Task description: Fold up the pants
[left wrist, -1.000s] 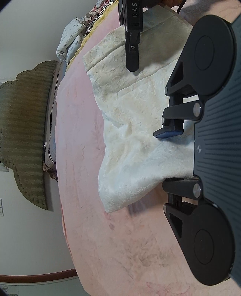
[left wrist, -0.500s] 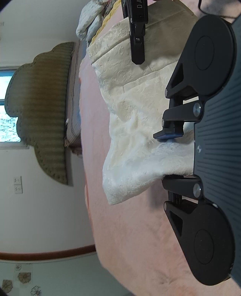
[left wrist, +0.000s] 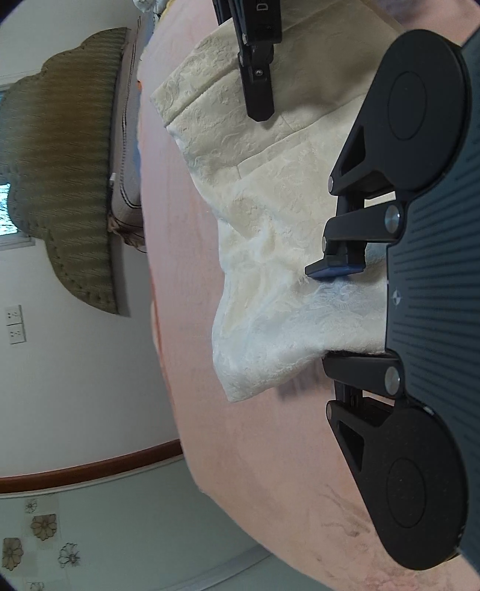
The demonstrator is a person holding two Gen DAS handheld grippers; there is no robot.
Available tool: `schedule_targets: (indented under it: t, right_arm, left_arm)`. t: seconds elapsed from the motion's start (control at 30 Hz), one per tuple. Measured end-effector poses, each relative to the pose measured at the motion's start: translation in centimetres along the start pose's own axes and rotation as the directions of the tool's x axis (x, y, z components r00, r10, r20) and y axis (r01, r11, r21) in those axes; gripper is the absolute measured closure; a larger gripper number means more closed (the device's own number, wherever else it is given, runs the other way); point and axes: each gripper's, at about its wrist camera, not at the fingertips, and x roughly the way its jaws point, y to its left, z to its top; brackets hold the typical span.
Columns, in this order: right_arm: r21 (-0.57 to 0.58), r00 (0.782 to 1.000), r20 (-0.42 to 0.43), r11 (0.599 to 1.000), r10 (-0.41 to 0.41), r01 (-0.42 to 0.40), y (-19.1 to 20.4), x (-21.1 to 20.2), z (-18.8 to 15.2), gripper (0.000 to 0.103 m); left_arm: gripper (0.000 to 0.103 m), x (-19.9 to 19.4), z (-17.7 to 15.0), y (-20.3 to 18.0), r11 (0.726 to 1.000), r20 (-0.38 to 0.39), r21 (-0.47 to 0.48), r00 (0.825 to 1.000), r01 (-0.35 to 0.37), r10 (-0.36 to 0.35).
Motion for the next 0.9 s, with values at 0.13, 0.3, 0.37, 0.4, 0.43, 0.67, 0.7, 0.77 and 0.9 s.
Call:
schedule_targets:
  t: [0.13, 0.3, 0.37, 0.4, 0.43, 0.67, 0.7, 0.77, 0.9]
  right_arm:
    - [0.037, 1.0, -0.012, 0.999, -0.003, 0.004, -1.1, 0.9, -0.4, 0.079]
    - [0.06, 1.0, -0.02, 0.998, -0.003, 0.004, -1.6, 1.1, -0.8, 0.079]
    - [0.082, 1.0, -0.022, 0.997, -0.002, 0.004, -1.9, 1.2, -1.0, 0.077]
    - [0.096, 1.0, -0.023, 0.995, -0.004, 0.006, -2.1, 1.4, -1.1, 0.074]
    - [0.11, 1.0, -0.027, 0.994, -0.01, 0.013, -2.2, 1.6, -1.1, 0.069]
    - [0.183, 0.999, -0.041, 0.983, -0.015, 0.022, -3.3, 1.3, -1.9, 0.051]
    - [0.178, 0.999, -0.043, 0.984, -0.021, 0.029, -3.2, 1.0, -2.0, 0.047]
    - [0.159, 0.997, -0.051, 0.985, -0.05, 0.058, -3.2, 0.3, -2.2, 0.039]
    - [0.13, 0.994, -0.042, 0.986, -0.099, 0.103, -3.5, -1.6, -2.5, 0.037]
  left_arm:
    - [0.076, 0.2, -0.7, 0.2, 1.0, 0.004, 0.01, 1.0, -0.003, 0.003]
    - [0.071, 0.7, -0.9, 0.3, 1.0, -0.002, 0.015, 1.0, -0.006, 0.006]
    - [0.069, 1.1, -0.7, 0.3, 1.0, -0.006, 0.013, 1.0, -0.006, 0.006]
    - [0.067, 1.4, -0.5, 0.3, 1.0, -0.008, 0.012, 1.0, -0.006, 0.006]
    - [0.066, 1.6, -0.5, 0.4, 1.0, -0.009, 0.011, 1.0, -0.006, 0.006]
    - [0.034, 2.4, -0.9, 1.5, 1.0, -0.004, -0.016, 1.0, -0.027, 0.027]
    - [0.027, 2.5, -1.0, 1.8, 0.999, -0.001, -0.023, 0.999, -0.039, 0.039]
    - [0.021, 2.2, -1.1, 2.3, 0.997, 0.009, -0.036, 0.998, -0.063, 0.063]
    - [0.019, 1.8, -1.6, 4.1, 0.992, 0.033, -0.101, 0.996, -0.079, 0.083]
